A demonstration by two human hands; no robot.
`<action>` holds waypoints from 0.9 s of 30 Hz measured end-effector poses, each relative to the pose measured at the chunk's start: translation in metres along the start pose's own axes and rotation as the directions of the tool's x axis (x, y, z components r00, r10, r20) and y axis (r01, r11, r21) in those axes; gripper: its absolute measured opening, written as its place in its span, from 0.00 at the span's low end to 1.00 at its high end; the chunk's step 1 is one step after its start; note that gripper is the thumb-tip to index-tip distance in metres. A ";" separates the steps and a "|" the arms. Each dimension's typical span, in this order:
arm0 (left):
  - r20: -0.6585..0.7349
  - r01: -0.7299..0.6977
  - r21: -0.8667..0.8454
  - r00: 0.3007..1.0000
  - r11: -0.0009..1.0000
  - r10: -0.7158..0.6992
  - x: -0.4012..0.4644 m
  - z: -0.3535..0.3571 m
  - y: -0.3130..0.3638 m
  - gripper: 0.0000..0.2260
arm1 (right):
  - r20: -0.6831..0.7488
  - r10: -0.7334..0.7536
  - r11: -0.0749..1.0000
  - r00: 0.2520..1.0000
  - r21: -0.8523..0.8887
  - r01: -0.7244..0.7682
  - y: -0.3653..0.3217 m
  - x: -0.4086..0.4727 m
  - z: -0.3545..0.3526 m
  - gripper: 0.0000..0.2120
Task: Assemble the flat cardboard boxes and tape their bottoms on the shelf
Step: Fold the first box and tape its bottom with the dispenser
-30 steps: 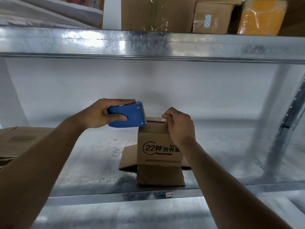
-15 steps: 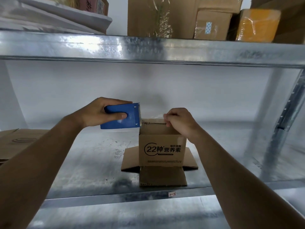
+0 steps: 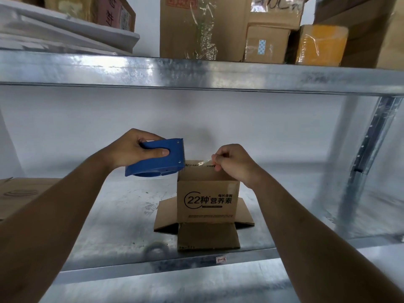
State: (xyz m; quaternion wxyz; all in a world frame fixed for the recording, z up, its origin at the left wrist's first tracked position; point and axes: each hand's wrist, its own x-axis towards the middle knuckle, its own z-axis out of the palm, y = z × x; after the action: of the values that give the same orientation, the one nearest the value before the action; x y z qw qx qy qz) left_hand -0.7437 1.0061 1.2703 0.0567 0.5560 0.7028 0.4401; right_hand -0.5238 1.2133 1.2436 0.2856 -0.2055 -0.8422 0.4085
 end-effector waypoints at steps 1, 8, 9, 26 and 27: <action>-0.006 -0.003 0.014 1.000 1.000 0.003 0.002 0.001 0.002 0.16 | -0.022 -0.009 1.000 1.000 0.005 0.009 0.000 0.001 -0.001 0.12; 0.022 0.011 0.058 1.000 0.998 -0.012 0.012 0.002 0.008 0.19 | 0.012 0.010 0.998 1.000 0.059 -0.010 0.005 0.003 -0.006 0.15; 0.033 0.012 0.056 0.999 0.998 -0.014 0.012 0.001 0.007 0.21 | 0.022 0.010 0.998 1.000 0.060 -0.011 0.006 0.004 -0.006 0.15; 0.072 -0.067 0.279 0.996 0.958 0.048 -0.034 -0.015 -0.037 0.25 | -0.005 -0.057 0.977 0.998 -0.207 0.055 0.009 0.011 0.006 0.15; 0.084 -0.068 0.299 0.995 0.952 0.045 -0.035 -0.015 -0.039 0.25 | -0.008 -0.059 0.973 0.998 -0.222 0.056 0.009 0.011 0.007 0.14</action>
State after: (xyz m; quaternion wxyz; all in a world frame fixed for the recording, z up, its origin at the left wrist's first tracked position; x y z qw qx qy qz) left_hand -0.7673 0.9689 1.2385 -0.0146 0.5943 0.7429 0.3078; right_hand -0.5357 1.2208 1.2358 0.2786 -0.2145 -0.8861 0.3019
